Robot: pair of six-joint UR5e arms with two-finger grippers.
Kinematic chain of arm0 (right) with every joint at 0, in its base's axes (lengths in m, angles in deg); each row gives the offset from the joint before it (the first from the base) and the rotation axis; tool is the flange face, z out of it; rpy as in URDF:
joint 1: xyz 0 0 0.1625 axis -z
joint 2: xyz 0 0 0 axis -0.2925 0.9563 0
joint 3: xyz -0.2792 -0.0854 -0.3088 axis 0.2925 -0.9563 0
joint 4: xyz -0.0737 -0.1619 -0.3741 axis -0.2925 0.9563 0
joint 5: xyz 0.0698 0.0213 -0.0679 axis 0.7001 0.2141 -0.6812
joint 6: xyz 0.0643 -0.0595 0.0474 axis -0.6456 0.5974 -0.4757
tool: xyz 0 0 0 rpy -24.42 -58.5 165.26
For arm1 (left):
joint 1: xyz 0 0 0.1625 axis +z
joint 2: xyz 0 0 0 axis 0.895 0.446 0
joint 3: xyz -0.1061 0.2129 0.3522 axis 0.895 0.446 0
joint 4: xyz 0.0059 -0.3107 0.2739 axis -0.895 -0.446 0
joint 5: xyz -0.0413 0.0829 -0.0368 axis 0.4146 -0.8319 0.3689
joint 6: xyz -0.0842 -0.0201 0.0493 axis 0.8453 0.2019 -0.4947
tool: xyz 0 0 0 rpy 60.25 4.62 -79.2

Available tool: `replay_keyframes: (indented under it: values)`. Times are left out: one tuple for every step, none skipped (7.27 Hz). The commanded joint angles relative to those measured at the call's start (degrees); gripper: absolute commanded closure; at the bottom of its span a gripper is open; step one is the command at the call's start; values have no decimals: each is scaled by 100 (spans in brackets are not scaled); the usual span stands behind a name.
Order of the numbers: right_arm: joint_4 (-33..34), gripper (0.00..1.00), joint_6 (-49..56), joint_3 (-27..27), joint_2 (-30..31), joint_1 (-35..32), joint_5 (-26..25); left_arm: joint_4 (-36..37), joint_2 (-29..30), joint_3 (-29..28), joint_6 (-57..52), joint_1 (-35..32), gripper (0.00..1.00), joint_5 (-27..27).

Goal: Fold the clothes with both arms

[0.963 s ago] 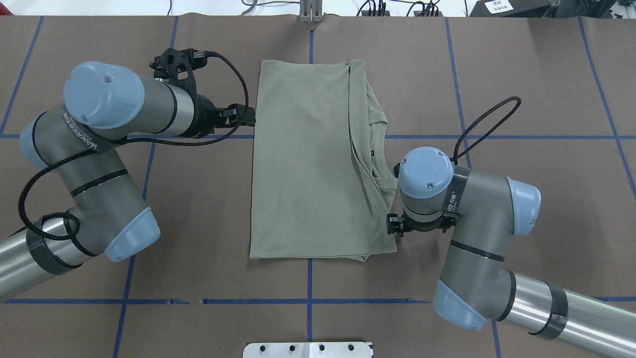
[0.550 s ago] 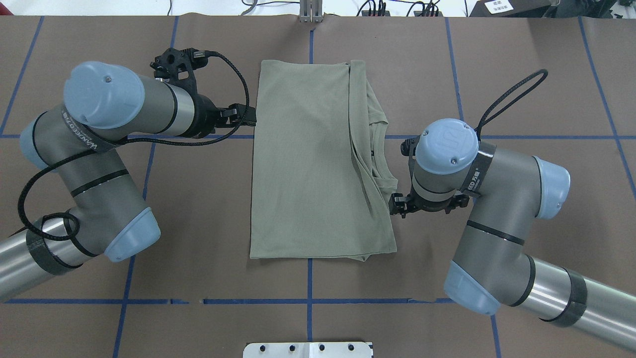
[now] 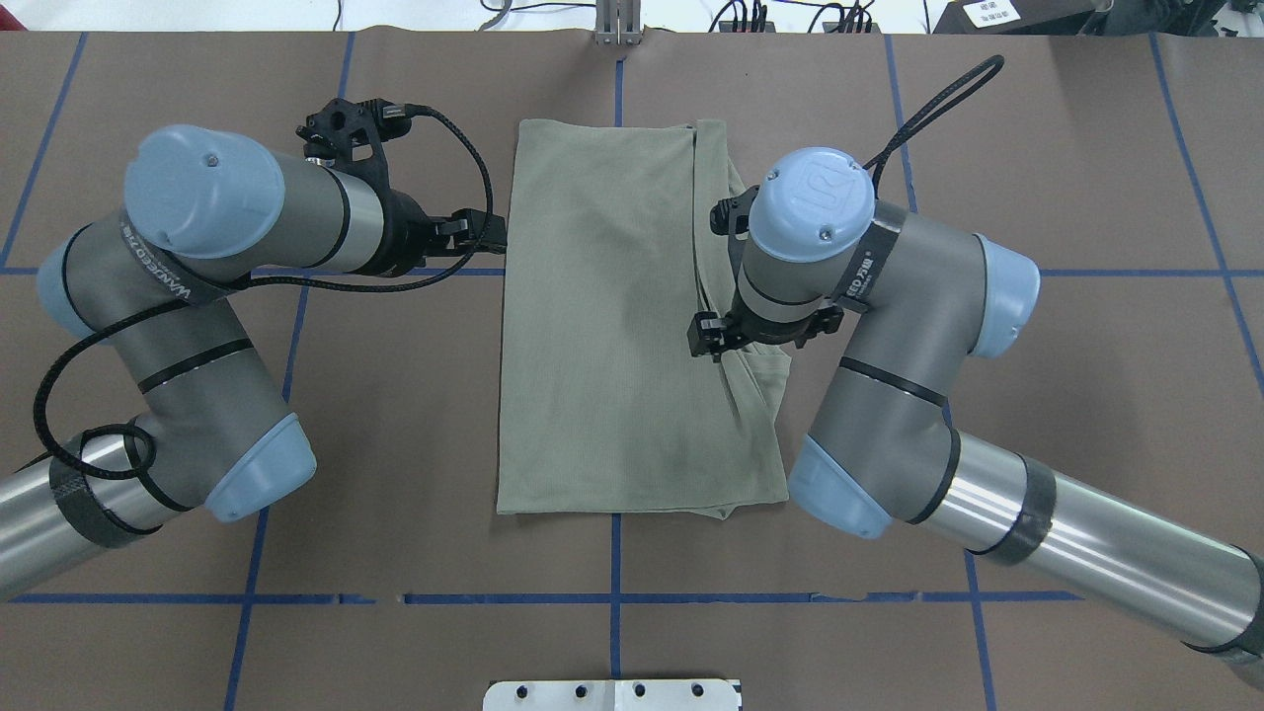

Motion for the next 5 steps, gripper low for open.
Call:
replay_keyframes:
  values:
    - [-632, 3, 106, -844, -440, -12, -20, 1, -43, 12, -38, -42, 0, -16]
    - [-649, 7, 229, -1100, -598, -12, -142, 1, -244, 82, -46, -43, 0, -7]
    - [-676, 7, 378, -1233, -626, -21, -213, 1, -420, 117, -47, -51, 0, -16]
    - [-667, 13, 406, -1243, -626, -39, -213, 1, -517, 118, -47, -52, 0, -25]
    - [-676, 22, 415, -1295, -626, -82, -213, 1, -536, 126, -38, -52, 0, -33]
